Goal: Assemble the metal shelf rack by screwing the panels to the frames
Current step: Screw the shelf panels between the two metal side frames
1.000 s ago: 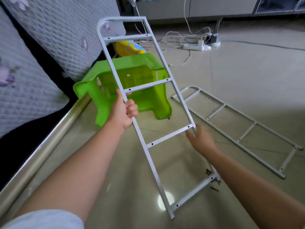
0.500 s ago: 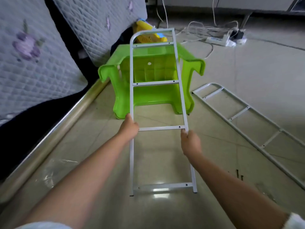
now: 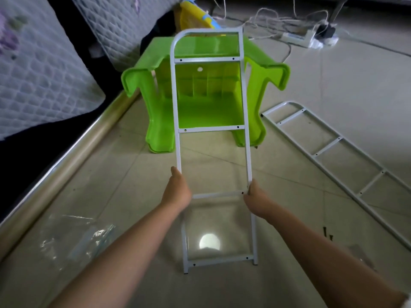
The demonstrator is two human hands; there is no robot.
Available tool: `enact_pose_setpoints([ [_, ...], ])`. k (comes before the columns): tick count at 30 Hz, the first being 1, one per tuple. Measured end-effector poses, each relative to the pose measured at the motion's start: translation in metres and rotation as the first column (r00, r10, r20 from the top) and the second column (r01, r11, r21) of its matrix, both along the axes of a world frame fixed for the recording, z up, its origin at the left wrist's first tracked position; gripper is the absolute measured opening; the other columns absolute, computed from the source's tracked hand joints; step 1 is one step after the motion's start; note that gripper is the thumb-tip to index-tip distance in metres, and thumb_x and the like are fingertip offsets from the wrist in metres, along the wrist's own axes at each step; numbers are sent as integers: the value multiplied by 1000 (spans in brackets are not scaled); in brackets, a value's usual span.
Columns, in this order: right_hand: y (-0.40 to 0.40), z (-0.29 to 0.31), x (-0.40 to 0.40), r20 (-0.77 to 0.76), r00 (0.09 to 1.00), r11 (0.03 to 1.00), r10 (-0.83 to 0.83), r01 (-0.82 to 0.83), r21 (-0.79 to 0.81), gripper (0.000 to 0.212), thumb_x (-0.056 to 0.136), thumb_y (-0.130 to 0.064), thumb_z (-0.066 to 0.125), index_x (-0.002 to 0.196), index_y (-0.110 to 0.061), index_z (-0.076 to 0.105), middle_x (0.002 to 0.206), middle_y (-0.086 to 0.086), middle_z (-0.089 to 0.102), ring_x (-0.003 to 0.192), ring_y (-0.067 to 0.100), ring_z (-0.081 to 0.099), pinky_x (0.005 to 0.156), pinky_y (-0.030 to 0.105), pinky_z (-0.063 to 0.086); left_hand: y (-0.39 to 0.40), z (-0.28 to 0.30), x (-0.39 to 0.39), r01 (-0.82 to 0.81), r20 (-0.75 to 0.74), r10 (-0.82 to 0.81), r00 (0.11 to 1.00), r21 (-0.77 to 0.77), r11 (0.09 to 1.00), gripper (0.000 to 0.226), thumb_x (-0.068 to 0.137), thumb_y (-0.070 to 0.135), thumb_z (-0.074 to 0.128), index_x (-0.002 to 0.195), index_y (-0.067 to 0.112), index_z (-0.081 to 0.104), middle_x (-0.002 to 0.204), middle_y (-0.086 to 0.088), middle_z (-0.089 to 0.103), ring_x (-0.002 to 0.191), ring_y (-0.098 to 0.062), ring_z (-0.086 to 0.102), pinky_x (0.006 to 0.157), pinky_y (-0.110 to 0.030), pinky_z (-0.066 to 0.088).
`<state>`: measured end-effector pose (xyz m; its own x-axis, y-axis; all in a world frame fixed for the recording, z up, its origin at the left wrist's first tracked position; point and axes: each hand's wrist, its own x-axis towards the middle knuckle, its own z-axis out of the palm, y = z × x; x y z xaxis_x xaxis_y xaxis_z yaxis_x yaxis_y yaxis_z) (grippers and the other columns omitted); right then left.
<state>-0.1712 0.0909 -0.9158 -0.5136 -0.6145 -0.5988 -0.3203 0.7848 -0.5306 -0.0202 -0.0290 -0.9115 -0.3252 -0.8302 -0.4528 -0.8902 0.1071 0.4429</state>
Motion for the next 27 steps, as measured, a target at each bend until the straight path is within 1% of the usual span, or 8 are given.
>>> enact_pose_setpoints([
  [2,2,1,-3,16,1000,1000,18,-18,16,33,94,-7,38,126,0,33,111,19,45,97,23,44,77,24,29,8,1,0,52,20,-50,999,-98,994,72,91,-6,37,146,-2,-9,154,-20,7,139,-32,23,109,-33,26],
  [4,3,5,-4,18,1000,999,23,-23,37,24,94,-7,38,117,-3,35,116,20,48,99,26,48,77,26,34,17,4,1,162,76,-149,986,-202,966,69,91,-6,33,145,-5,-10,154,-22,-9,144,-32,5,115,-31,12],
  [6,5,9,-4,11,999,997,46,-47,58,32,95,-7,37,127,-3,33,128,19,47,110,30,49,86,31,38,20,3,-2,260,104,-239,965,-325,909,69,86,-5,43,143,-13,5,151,-31,-2,143,-39,6,116,-36,11],
  [8,8,16,-4,1,998,995,63,-63,78,53,96,-10,38,144,-1,18,144,17,35,128,30,40,100,30,34,21,7,-8,363,196,-309,931,-390,846,74,72,-1,64,135,-18,30,144,-38,22,134,-48,26,109,-48,28],
  [12,31,45,-14,-46,991,980,128,-120,157,61,97,-14,39,148,-6,6,154,13,16,141,24,21,108,25,21,29,25,-26,589,381,-482,789,-243,771,64,94,15,37,147,-1,5,155,-21,-8,144,-33,-6,116,-39,5],
  [15,62,70,-39,-113,980,958,164,-130,256,58,97,-15,38,148,-10,12,154,11,19,140,25,23,110,28,22,44,44,-54,727,404,-615,677,-236,645,47,94,17,35,140,6,29,152,-14,18,142,-27,13,113,-35,18],
  [18,101,93,-73,-190,971,946,144,-78,316,54,97,-19,37,148,-14,19,153,8,22,139,24,25,113,32,24,73,69,-99,836,421,-725,545,-204,510,35,91,15,39,125,11,49,132,-8,45,127,-26,38,101,-32,33],
  [27,267,88,-143,-284,952,938,-113,196,286,42,96,-20,39,137,-12,42,143,11,42,130,27,41,103,30,34,225,94,-221,944,411,-850,330,-167,285,36,92,13,41,124,8,55,130,-11,54,122,-28,49,95,-35,43],
])
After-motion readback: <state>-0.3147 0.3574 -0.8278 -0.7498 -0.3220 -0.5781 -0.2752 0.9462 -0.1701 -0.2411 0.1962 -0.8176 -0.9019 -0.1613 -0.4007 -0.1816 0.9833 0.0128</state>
